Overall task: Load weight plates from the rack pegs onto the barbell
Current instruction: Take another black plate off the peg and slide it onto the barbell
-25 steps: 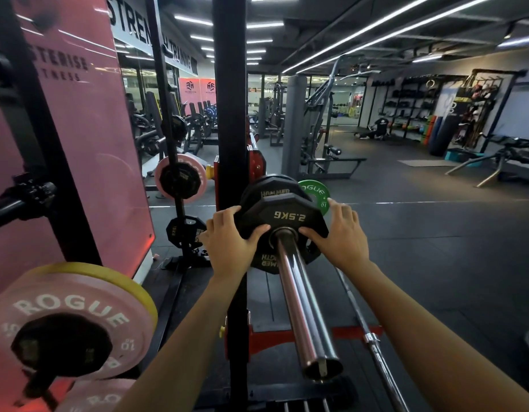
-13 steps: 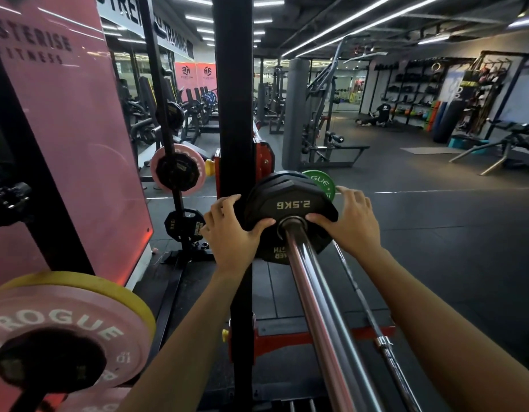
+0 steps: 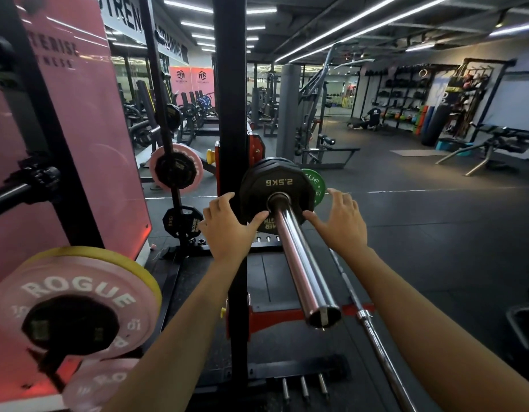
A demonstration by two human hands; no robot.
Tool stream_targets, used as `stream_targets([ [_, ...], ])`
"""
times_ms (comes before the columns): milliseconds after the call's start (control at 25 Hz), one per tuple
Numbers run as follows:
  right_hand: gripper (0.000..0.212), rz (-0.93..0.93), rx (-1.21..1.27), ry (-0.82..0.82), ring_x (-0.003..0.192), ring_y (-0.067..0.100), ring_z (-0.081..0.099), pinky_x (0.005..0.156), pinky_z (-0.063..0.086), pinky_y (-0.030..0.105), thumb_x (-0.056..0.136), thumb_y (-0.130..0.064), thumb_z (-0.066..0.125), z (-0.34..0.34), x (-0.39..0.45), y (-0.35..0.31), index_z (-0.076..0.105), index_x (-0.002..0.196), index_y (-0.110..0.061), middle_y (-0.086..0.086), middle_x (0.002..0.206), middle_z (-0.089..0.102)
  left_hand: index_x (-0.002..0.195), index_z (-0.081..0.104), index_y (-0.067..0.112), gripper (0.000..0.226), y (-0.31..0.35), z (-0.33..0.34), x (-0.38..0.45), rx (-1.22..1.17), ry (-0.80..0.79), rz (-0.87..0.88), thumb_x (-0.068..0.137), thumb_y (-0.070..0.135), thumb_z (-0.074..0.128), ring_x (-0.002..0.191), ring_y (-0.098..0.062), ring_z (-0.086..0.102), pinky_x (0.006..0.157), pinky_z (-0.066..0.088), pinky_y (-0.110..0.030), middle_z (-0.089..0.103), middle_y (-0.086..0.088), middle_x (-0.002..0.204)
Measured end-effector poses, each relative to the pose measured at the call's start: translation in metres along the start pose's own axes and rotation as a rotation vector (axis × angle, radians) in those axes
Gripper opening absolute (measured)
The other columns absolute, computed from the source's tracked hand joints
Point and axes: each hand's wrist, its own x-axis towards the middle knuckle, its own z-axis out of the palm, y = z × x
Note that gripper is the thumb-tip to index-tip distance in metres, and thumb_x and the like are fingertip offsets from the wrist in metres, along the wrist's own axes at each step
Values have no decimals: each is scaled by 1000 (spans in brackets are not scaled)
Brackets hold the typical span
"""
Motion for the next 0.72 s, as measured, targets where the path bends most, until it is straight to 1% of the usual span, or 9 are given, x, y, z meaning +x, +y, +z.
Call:
stream_targets([
  [200,73,4,22,20,128,26,42,90,47,41,87,-62,54,-58,-68,1,35,141,-17,9,139,43,129,51,19,84,29,-51,-54,-11,-8,6,71,78,61,120,-27,47,98,38,-51,55,-4,130],
  [320,73,-1,50,39,129,27,42,90,47,42,88,-62,53,-95,-121,7,36,141,-16,10,140,44,128,52,21,79,49,-86,-101,-55,-13,28,72,75,64,119,-26,47,99,36,-50,54,-3,129],
  [480,70,-7,63,67,128,27,43,92,45,42,89,-59,53,-136,-188,17,38,142,-16,10,139,47,122,56,23,69,78,-127,-162,-206,-33,139,73,72,63,109,-21,51,93,43,-40,55,3,120],
  [600,71,56,51,58,127,26,43,92,46,42,89,-61,51,-174,-228,33,37,143,-17,9,138,48,118,59,23,60,125,-145,-194,-269,-43,273,78,67,62,106,-18,51,90,41,-34,58,6,116],
  [720,68,128,7,133,126,25,44,90,47,42,90,-60,50,-215,-262,58,39,143,-18,7,136,50,119,59,24,54,173,-138,-224,-228,-166,450,81,63,61,110,-16,49,92,38,-32,60,6,118],
])
